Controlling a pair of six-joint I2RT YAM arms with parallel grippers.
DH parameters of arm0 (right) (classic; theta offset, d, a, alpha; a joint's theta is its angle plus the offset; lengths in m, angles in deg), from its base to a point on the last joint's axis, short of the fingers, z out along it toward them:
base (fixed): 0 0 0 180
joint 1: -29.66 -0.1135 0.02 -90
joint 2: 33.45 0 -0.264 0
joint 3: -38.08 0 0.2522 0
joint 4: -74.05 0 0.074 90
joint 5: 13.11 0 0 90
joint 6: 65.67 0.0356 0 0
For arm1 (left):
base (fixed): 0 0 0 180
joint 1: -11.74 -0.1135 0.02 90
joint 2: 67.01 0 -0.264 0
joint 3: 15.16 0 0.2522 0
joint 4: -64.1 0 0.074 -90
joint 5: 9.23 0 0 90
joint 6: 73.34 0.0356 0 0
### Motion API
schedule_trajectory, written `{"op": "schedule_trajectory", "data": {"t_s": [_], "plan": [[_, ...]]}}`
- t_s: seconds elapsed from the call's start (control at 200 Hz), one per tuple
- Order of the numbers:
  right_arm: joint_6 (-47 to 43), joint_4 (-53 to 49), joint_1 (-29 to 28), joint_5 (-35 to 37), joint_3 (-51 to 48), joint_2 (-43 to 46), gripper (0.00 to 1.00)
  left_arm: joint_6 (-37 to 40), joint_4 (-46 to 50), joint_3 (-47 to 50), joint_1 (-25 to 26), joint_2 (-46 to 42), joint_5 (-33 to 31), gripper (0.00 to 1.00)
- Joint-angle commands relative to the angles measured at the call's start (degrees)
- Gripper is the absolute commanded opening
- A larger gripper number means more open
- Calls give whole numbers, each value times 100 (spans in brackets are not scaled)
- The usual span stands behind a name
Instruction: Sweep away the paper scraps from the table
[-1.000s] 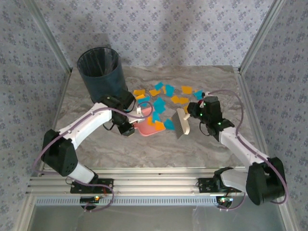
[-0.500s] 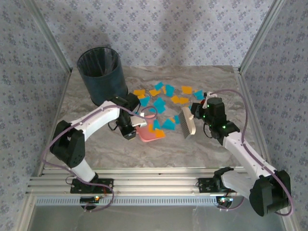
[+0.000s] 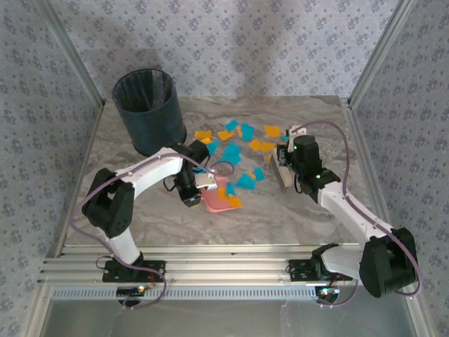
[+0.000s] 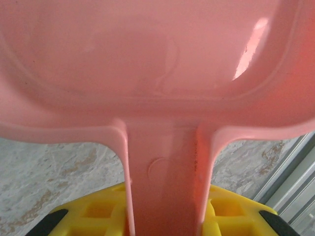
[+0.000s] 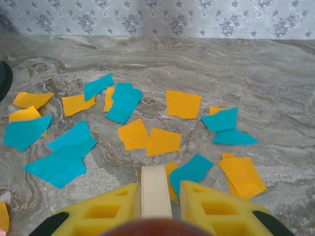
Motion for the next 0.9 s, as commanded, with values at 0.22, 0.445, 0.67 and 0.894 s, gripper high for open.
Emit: {"op": "schedule_trajectory", "data": {"t_s": [0.22, 0.445, 0.67, 0.894], "plan": [[-594, 726, -242, 97, 209, -449, 0, -43, 22, -170, 50, 336, 52, 0], [-598, 714, -324, 45, 358, -839, 0, -72, 61, -333, 70, 568, 64, 0], [-578, 598, -573, -21, 352, -996, 0, -136, 168, -539, 84, 765, 52, 0], [-245, 551, -920, -228, 256, -1035, 0, -224, 223, -698, 116, 956, 25, 0]]}}
